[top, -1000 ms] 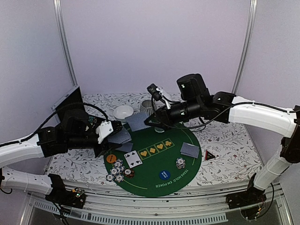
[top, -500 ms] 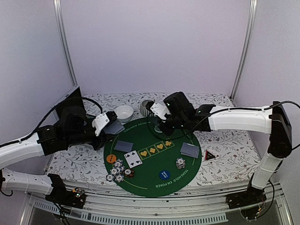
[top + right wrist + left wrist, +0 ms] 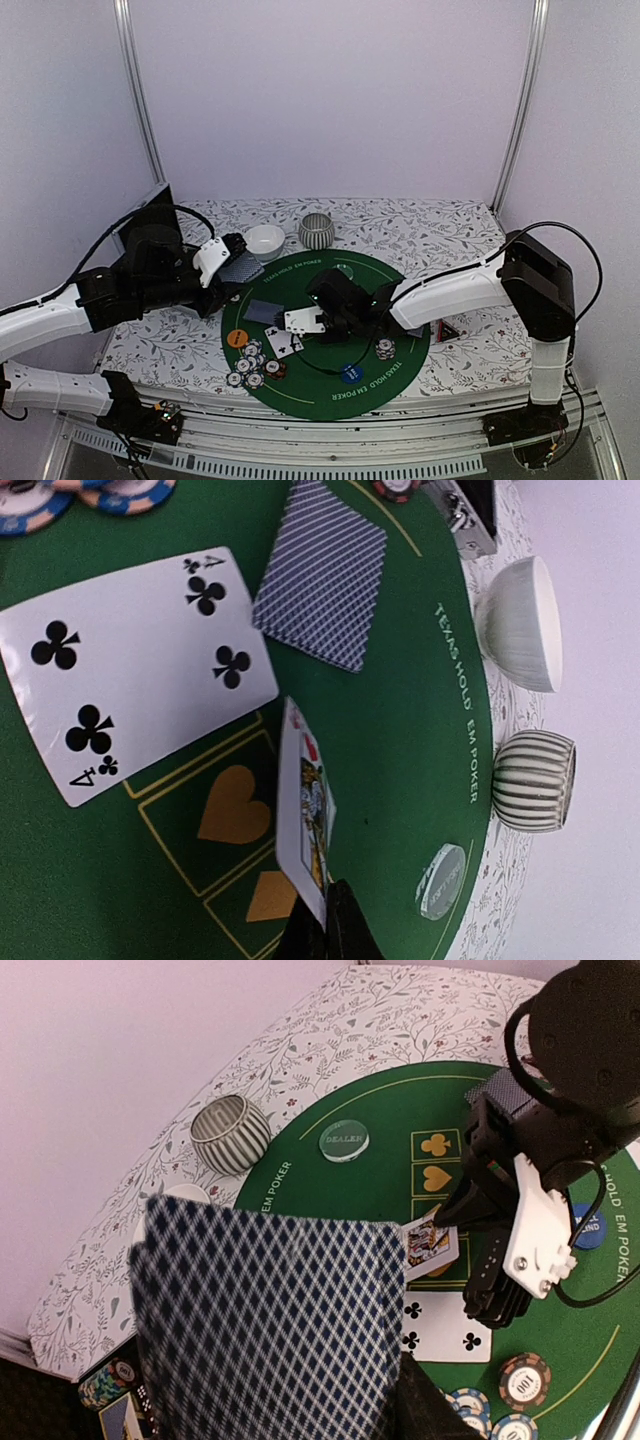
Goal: Distribute texas hold em gaming equipment
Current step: Flop the poker card in the community card area.
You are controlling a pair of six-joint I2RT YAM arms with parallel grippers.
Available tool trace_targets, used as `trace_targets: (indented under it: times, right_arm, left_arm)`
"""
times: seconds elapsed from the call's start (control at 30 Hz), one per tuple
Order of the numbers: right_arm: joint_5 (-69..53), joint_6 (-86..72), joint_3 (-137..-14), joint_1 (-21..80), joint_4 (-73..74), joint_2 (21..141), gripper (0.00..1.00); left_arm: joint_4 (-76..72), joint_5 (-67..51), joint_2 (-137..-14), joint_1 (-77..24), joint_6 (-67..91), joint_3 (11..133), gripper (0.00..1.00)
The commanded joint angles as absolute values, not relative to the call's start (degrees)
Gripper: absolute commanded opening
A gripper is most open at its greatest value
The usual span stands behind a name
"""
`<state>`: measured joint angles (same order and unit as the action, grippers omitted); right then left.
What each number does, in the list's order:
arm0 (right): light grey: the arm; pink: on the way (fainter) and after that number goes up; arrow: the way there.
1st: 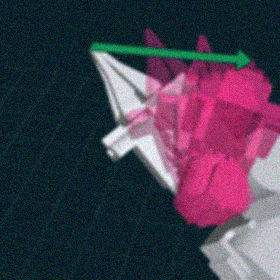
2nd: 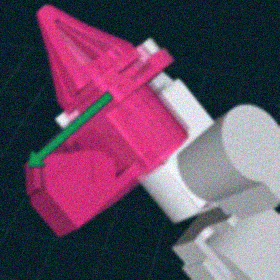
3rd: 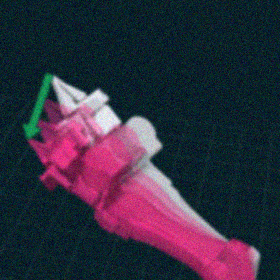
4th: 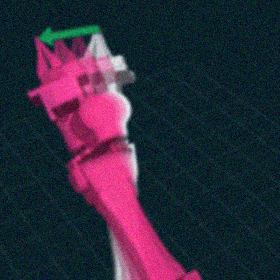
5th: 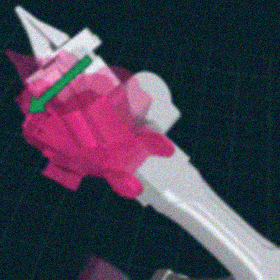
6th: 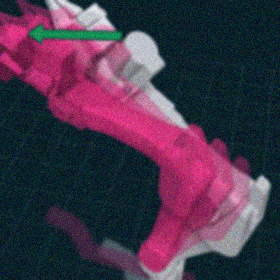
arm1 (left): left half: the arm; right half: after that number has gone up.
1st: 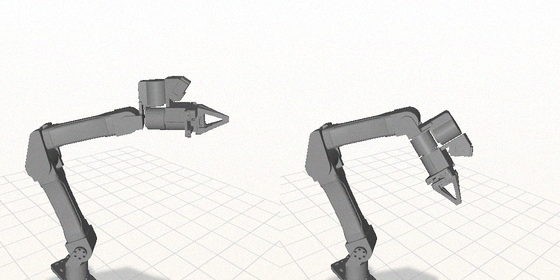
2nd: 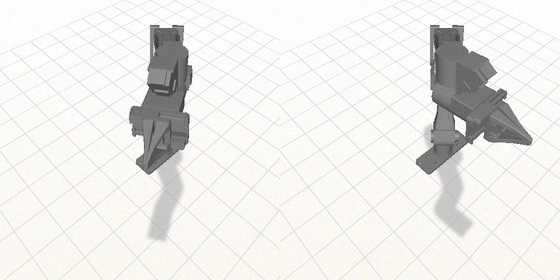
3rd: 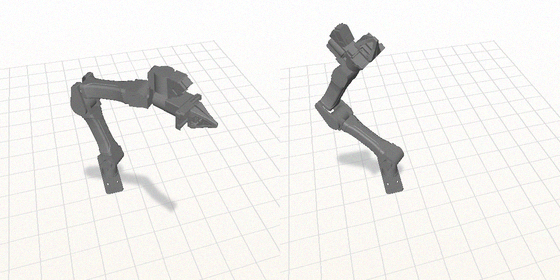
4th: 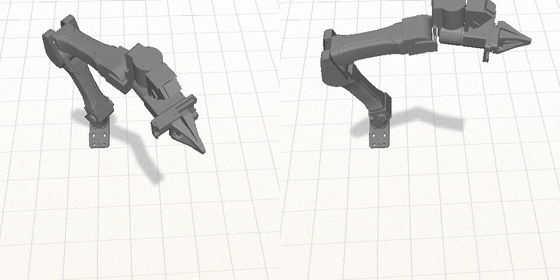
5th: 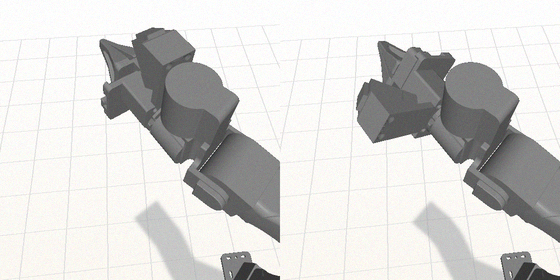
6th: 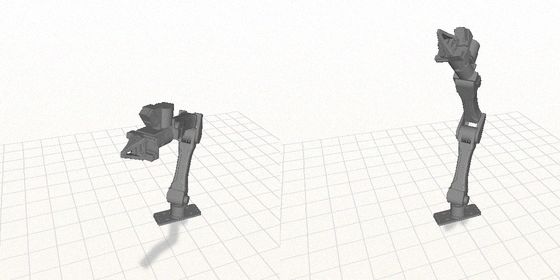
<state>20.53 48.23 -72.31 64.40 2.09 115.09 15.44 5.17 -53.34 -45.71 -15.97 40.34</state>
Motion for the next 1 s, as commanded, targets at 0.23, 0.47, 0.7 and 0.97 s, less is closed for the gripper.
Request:
trace_targets:
  times: [0.23, 0.47, 0.7, 0.97]
  right_arm:
    - [19.0, 55.8, -72.3, 64.6, 5.2, 120.2, 0.02]
    - [18.0, 57.7, -70.7, 66.2, 8.0, 119.5, 0.02]
    - [17.3, 58.5, -70.8, 66.6, 9.2, 119.4, 0.02]
    - [15.7, 58.5, -70.3, 67.9, 11.0, 117.7, 0.02]
  left_arm:
    - [13.5, 4.2, -52.7, -44.6, -15.5, 41.0, 0.44]
    - [13.5, 4.0, -52.8, -44.6, -15.5, 41.0, 0.44]
    - [13.6, 3.9, -52.7, -44.5, -15.5, 41.1, 0.44]
    - [13.6, 3.8, -52.7, -44.5, -15.6, 41.0, 0.44]
